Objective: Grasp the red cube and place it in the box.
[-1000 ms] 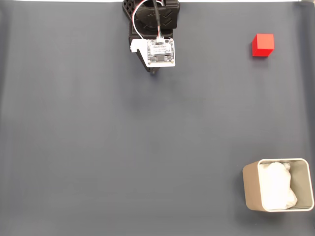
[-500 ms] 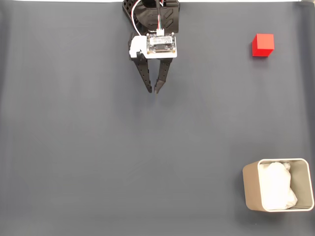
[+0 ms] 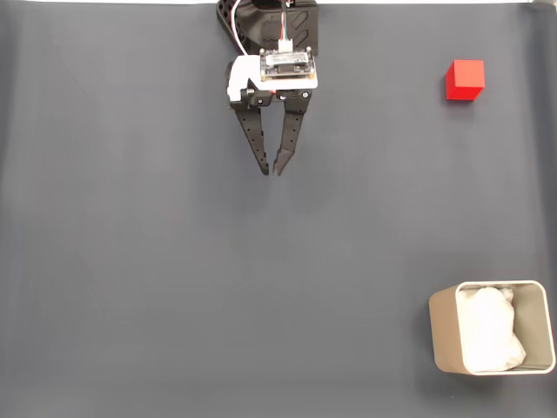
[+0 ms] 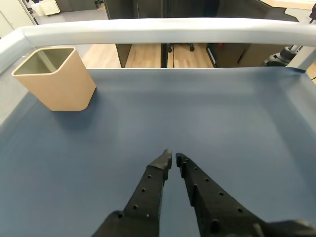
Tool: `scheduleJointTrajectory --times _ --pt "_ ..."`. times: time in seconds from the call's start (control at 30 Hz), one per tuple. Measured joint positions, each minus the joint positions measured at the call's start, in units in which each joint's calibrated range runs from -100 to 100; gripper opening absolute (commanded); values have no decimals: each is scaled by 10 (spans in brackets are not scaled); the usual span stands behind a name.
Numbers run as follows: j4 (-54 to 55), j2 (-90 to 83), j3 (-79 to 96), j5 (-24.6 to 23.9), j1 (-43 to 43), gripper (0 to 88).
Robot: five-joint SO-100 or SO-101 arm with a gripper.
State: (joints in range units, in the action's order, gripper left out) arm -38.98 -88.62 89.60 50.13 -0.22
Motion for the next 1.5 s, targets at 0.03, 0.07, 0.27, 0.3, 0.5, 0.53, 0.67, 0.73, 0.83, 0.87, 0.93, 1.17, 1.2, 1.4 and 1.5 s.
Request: scheduleJointTrajectory --times 0.03,0.07,0.27,0.3,0.5,0.53,0.67,0.73,0.83,0.87,0.93,1.17,1.2,1.4,1.5 --pt "4 6 -7 0 0 0" --pt "7 13 -14 0 0 0" --pt "12 65 -68 -2 0 0" --pt "14 74 -78 -5 0 0" --pt "14 130 -145 -14 -1 0" --pt "14 140 -156 -15 -4 0" --pt "14 178 -198 -16 -12 0" --pt "4 198 -221 -16 -17 0" --pt "-8 229 -252 -16 -27 0" --pt "-14 240 -264 -16 -30 0" --pt "-25 259 -287 -16 -39 0" --pt "-57 310 -350 -19 -83 0" --pt "-60 314 -356 -20 -93 0" --pt "-77 339 -386 -19 -162 2" --pt "-84 344 -390 -19 -197 3"
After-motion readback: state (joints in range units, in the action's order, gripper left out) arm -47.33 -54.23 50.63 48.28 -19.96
